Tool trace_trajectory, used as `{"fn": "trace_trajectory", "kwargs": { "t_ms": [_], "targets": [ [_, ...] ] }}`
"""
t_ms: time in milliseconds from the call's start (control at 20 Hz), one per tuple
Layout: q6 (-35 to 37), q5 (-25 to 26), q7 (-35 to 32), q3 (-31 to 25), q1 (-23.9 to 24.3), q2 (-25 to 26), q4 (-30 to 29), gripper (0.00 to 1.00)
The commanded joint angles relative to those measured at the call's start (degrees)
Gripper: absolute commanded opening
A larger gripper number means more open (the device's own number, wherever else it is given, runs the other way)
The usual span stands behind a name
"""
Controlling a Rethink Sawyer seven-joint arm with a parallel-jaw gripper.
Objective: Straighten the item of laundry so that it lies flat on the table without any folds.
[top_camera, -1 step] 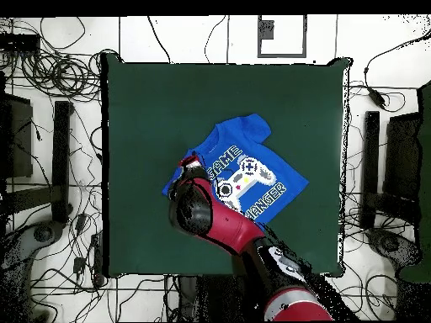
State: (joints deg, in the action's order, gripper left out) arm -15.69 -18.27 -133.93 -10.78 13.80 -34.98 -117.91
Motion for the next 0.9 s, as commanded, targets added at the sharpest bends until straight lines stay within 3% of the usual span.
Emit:
{"fn": "trace_trajectory", "kwargs": {
  "t_ms": [50,450,900],
  "targets": [
    [9.9,-0.4,-3.6,-2.3,-0.8,3.1,5.7,1.00],
    [18.2,-1.5,-2.0,1.3,-2.8,1.3,10.8,1.00],
    [25.8,1.5,0.0,2.5,-0.7,2.2,17.2,1.00]
  ]
}}
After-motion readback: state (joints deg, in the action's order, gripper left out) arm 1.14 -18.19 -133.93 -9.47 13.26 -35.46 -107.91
